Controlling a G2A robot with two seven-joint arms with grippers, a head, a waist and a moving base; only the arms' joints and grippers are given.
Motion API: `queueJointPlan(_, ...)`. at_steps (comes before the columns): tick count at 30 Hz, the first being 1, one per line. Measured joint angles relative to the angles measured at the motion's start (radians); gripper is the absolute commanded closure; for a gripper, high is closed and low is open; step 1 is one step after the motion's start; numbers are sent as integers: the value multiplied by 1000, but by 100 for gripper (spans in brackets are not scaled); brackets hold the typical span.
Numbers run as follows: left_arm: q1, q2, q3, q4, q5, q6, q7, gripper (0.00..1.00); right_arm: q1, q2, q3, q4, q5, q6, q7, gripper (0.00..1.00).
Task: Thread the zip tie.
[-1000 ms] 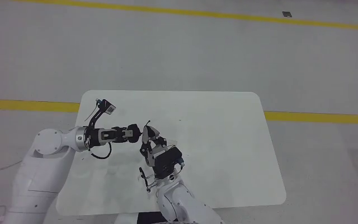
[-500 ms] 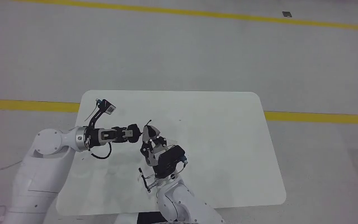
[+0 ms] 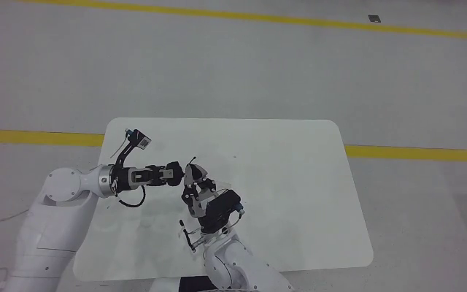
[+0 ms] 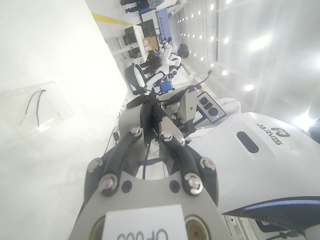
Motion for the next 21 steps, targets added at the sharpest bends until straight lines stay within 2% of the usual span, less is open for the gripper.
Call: queueJointPlan(21, 0, 0, 0, 0, 0, 0, 0, 100, 5, 17, -14, 8, 12, 41, -8, 100)
